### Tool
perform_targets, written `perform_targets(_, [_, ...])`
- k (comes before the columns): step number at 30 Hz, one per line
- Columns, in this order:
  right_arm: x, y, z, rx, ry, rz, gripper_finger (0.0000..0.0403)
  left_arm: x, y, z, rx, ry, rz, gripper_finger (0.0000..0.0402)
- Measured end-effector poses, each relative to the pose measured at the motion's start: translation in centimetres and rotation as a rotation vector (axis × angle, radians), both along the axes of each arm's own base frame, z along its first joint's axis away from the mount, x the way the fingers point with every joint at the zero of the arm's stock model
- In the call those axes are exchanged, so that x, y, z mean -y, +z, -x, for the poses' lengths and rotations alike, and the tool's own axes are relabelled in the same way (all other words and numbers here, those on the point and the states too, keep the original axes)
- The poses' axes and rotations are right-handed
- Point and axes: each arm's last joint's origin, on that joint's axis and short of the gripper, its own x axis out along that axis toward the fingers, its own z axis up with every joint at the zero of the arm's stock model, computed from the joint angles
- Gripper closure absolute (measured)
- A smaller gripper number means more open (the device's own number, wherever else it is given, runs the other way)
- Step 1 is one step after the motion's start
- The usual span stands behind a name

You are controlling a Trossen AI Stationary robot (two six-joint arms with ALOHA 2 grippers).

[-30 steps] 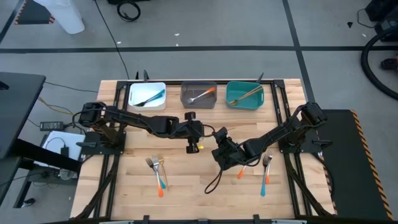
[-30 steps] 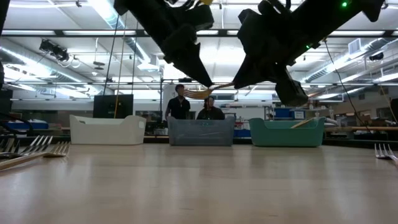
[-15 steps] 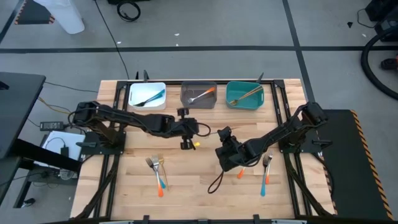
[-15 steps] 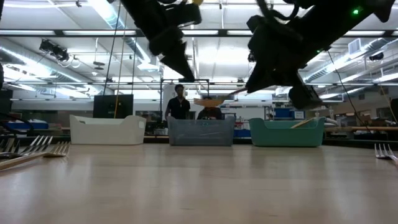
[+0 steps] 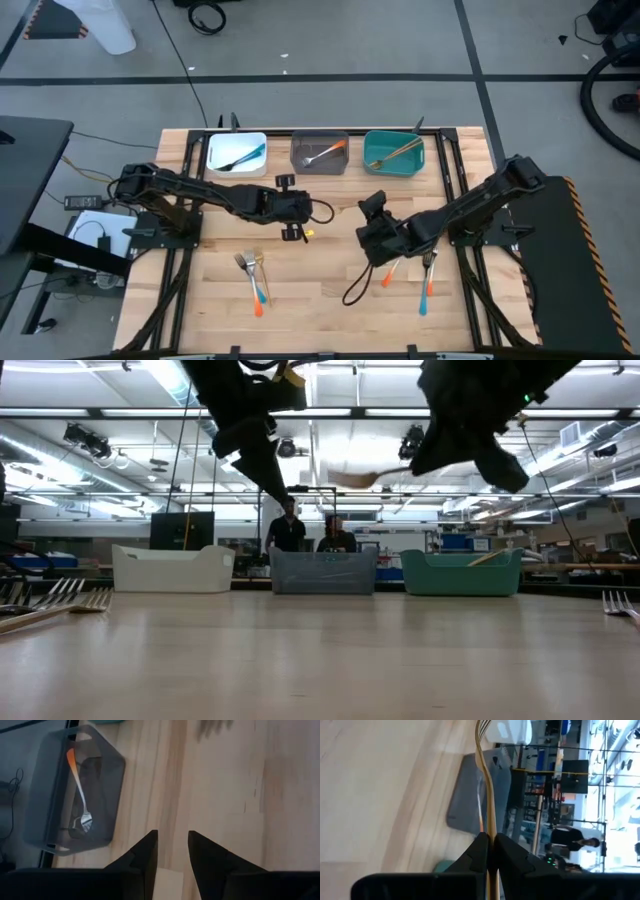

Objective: Sort silverware by color (type)
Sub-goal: Put the gold fork into the green bin

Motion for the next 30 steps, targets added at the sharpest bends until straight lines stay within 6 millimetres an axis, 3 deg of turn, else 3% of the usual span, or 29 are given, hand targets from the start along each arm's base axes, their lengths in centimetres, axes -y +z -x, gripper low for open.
perform_targets(9, [1.9,3.6,2.2,0.143,-0.056,-0.169,0.0367,0.8,-2.6,2.1,-0.037,0.030,-0.042,0.0285])
perform_targets(20, [4.3,7.0,3.8,0.317,-0.098,-0.284,0.0367,1.0,-1.0,5.7,0.200,0.005,-0.018,0.0285])
perform_targets(24, [5.7,7.5,3.8,0.345,-0.148,-0.280,0.0367,0.8,-1.7,6.9,0.258,-0.029,-0.020,0.0285])
perform_targets(30, [8.0,6.7,3.6,0.219,-0.180,-0.272,0.0367,0.7,-3.2,7.6,0.301,-0.015,-0.003,0.0285])
